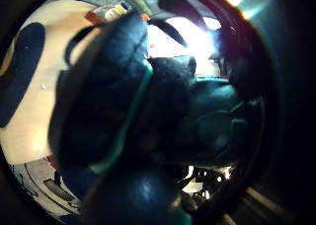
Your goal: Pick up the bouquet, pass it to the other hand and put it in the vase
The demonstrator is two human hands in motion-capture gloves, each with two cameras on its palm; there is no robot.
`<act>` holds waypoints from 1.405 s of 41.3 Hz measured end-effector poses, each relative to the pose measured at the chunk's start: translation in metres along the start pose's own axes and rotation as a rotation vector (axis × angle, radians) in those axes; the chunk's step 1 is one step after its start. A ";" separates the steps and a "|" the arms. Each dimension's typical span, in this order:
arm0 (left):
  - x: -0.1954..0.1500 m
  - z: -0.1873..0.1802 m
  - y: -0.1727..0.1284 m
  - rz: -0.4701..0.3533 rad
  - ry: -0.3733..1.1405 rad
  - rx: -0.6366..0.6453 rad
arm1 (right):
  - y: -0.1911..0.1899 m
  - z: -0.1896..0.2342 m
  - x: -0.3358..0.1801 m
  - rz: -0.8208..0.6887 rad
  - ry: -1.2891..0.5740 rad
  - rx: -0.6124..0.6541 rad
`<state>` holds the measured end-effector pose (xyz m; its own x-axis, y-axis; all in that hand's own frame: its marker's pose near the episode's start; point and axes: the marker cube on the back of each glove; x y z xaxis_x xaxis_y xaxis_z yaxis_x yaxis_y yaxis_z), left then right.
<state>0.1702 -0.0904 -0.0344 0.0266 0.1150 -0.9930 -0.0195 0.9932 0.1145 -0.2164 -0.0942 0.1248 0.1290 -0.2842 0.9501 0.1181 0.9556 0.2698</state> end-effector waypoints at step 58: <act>0.209 -0.166 -0.046 0.107 -0.036 0.790 | -0.016 -0.133 -0.028 0.156 0.135 0.073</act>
<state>0.0110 -0.1151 -0.2517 0.0974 0.1973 -0.9755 0.6903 0.6927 0.2090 -0.0906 -0.1117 0.0728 0.2711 -0.1356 0.9530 0.0156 0.9905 0.1365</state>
